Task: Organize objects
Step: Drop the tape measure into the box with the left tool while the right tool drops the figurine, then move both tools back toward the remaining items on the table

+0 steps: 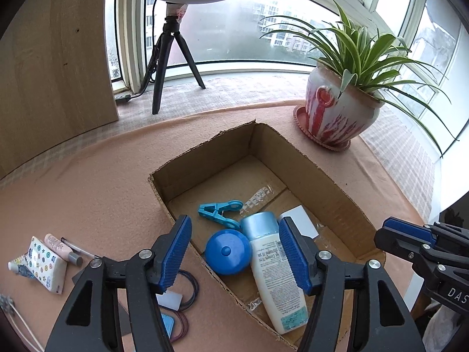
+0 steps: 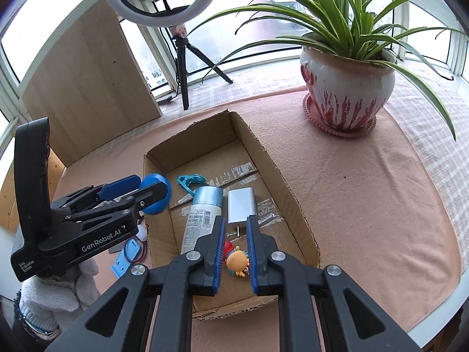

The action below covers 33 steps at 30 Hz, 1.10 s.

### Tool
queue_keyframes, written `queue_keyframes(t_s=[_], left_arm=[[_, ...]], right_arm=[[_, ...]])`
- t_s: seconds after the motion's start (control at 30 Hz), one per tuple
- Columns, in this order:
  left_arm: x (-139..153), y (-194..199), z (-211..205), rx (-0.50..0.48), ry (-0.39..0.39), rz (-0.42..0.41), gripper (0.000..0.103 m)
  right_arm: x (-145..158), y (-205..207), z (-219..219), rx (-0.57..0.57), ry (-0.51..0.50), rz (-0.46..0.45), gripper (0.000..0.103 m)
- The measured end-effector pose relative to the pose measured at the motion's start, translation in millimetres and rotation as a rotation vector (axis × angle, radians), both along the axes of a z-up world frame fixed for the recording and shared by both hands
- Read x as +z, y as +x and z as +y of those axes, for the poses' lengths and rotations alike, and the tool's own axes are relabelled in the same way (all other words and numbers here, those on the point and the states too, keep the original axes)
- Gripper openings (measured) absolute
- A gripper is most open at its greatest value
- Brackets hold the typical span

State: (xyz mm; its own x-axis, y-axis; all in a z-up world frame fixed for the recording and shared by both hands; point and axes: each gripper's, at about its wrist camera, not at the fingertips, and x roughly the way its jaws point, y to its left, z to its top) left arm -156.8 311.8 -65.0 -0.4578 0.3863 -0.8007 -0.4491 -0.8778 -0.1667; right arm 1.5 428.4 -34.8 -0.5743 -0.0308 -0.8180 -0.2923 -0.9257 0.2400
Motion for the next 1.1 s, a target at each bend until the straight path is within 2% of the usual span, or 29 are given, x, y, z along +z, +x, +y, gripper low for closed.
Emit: queue_keyframes(t_s=[0.07,0.1,0.13,0.5,0.77,1.1], left_arm=[[2,-1,-2,0.010,0.002,0.002,0.072],[2,-2,-4,0.015,0.003,0.003,0.072],[3,-2,-7,0.020,0.004,0.003,0.072],[13,9,-60,0.116,-0.020,0.023,0.072],[16,25,-132,0.232,-0.067,0.029,0.072],[35,53,-219,0.375,-0.078,0.060,0.072]], right_arm=[[1,0,1,-0.009,0.003,0.002,0.029],[1,0,2,-0.013,0.001,0.007,0.039],[2,0,2,-0.017,-0.001,0.013,0.044],[3,-5,-14,0.004,-0.044,0.049,0.046],[3,-19,-50,0.068,-0.032,0.089,0.046],[6,-38,-101,0.166,-0.066,0.104,0.047]])
